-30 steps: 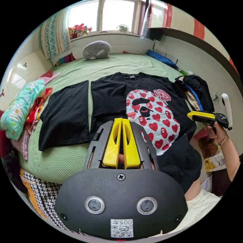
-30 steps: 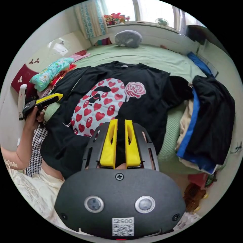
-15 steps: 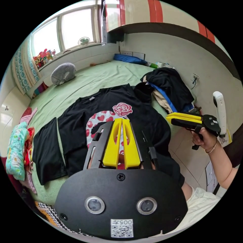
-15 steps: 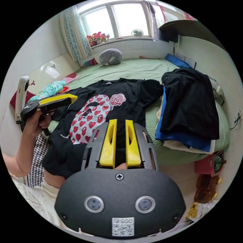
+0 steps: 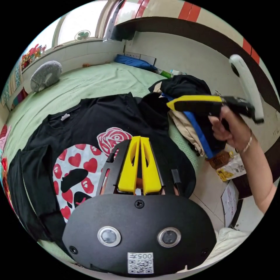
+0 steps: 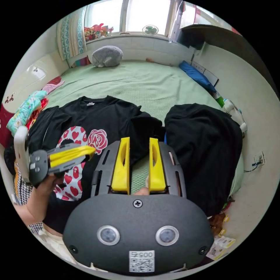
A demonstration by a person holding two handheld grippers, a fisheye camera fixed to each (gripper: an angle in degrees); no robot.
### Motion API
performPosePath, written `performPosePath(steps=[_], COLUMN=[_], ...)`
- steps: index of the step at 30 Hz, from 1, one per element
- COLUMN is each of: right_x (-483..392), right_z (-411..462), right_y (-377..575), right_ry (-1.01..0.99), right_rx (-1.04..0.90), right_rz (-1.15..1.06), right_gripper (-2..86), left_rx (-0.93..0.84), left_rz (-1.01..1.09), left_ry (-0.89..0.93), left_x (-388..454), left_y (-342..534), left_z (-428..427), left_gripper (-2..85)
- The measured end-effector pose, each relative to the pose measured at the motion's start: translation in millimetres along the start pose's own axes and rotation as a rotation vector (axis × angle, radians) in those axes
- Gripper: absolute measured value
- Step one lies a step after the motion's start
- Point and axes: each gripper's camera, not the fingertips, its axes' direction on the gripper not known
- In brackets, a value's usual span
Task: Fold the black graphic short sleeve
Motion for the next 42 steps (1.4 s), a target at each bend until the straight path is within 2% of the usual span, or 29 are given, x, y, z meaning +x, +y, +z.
performPosePath(steps=[4,7,12,18,22,25,28,31,36,42], right_x=[3,4,2,-1,-41,-86,-120,-121,-70,-37], right_z=[27,46,38,-20,-67,-75,-58,-43,-35,-16], right_y=[-41,-58,-64,-58,-60,-59,-56,-57,-74,-109], right_ry=[0.124,0.219,0.270,0.154,-0.029,-0.231,-0.381,-0.355,-0.305,-0.306], right_rx=[-0.096,-0.221,-0.227,-0.053,0.094,0.085,-0.032,-0.077,-0.085,-0.076], right_rz=[0.006,0.023,0.042,0.053,-0.087,-0.244,-0.340,-0.370,-0.216,-0.080], right_gripper=[7.3,6.5,0.6,-0.8,-0.8,-0.4,1.9,6.4,8.0,8.3], left_rx=[0.015,0.006,0.014,0.023,0.049,0.058,0.067,0.062,0.047,-0.014], left_rz=[-0.007,-0.069,-0.077,-0.102,-0.152,-0.221,-0.282,-0.310,-0.316,-0.258], left_ry=[-0.069,0.034,0.022,0.002,-0.055,-0.075,-0.072,-0.108,-0.121,0.021], left_x=[-11,-28,-40,-63,-90,-117,-141,-156,-171,-180], left_y=[0,-1,-2,-3,-1,3,8,10,10,8], left_z=[11,20,31,43,43,45,48,52,59,85], left_gripper=[-0.5,-0.5,-0.5,-0.5,-0.5,-0.5,-0.5,-0.4,0.5,7.3])
